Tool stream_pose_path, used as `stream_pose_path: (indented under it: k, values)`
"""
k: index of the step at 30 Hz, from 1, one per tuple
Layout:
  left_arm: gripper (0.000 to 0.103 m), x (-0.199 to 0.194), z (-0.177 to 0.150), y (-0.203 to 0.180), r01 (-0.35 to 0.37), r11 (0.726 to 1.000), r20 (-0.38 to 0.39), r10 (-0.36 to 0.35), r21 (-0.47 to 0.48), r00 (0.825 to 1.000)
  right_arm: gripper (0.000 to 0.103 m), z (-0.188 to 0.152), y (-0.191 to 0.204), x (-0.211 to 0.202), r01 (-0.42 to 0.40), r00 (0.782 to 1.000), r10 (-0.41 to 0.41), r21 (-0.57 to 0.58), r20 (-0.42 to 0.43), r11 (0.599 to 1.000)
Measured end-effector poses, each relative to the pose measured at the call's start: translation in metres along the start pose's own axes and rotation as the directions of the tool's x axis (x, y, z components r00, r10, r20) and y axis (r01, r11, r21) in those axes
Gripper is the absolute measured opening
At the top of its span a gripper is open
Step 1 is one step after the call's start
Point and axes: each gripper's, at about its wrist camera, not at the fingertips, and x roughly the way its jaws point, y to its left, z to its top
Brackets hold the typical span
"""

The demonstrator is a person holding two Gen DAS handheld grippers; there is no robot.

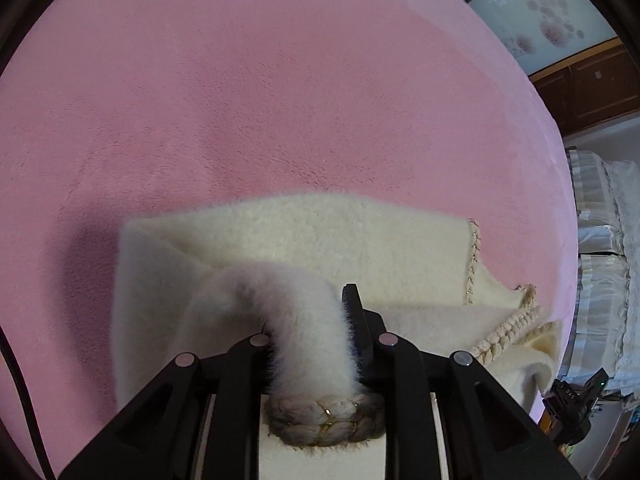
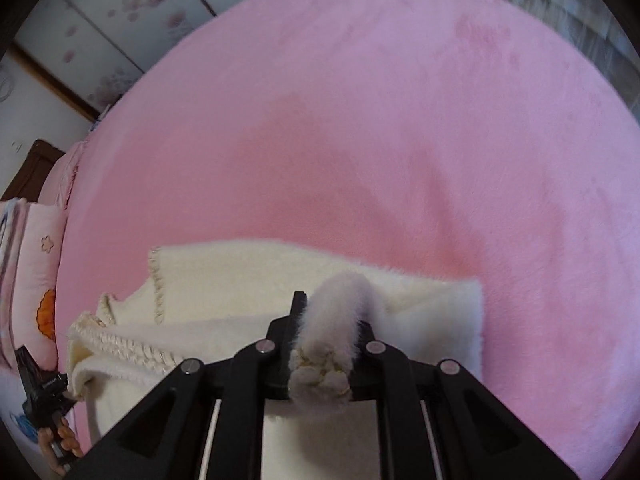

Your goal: Fold large clothes

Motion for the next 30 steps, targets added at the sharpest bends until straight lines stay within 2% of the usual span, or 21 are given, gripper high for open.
stream_pose_path:
  k: [3,4,6,9,12,17,20,23,25,27,30]
  values:
    - [0.021,-0.001,0.007,-0.001,0.004,1.0,-0.053,-0.003,0.003,0.999,0.022,0.0,-0.003,-0.002,-0.044,0.999,0.044,0.027,-0.005,0.999]
    - [0.022,-0.005,0.009,-0.001,0.017,1.0,-0.057,-0.017,0.006,0.998,0.025,0.0,-0.003,-0.005,-0.068,0.998,0.068,0.03,0.0,0.997]
    - [0.025,-0.011,0.009,-0.001,0.05,0.999,-0.056,-0.05,0.009,0.997,0.039,-0.001,-0.009,-0.014,-0.144,0.989,0.143,0.051,0.018,0.988]
    - [0.032,-0.02,0.008,-0.002,0.095,0.995,-0.048,-0.095,0.011,0.994,0.046,0.0,-0.016,-0.031,-0.223,0.974,0.218,0.085,0.06,0.971]
    - [0.037,-0.021,0.009,-0.002,0.094,0.995,-0.061,-0.095,-0.02,0.994,0.054,0.0,-0.014,-0.049,-0.198,0.974,0.192,0.043,0.123,0.979]
    - [0.038,-0.023,0.011,-0.005,0.078,0.997,-0.067,-0.078,0.0,0.995,0.055,0.002,-0.009,-0.056,-0.16,0.978,0.16,-0.011,0.135,0.987]
    - [0.039,-0.031,0.016,-0.005,0.115,0.993,-0.063,-0.117,-0.029,0.991,0.055,0.007,-0.004,-0.053,-0.137,0.98,0.144,-0.056,0.135,0.989]
    - [0.049,-0.029,0.021,0.0,0.153,0.982,-0.073,-0.161,-0.108,0.984,0.056,0.006,0.0,-0.046,-0.131,0.982,0.14,-0.076,0.129,0.988]
    - [0.049,-0.026,0.023,0.0,0.148,0.979,-0.078,-0.16,-0.138,0.984,0.057,0.004,0.006,-0.038,-0.139,0.983,0.147,-0.07,0.114,0.988]
    - [0.052,-0.024,0.024,-0.003,0.13,0.982,-0.086,-0.142,-0.136,0.986,0.057,0.003,0.008,-0.031,-0.136,0.984,0.142,-0.066,0.104,0.989]
    - [0.065,-0.026,0.024,-0.012,0.131,0.986,-0.061,-0.137,-0.1,0.989,0.057,0.002,0.006,-0.027,-0.133,0.986,0.139,-0.068,0.093,0.989]
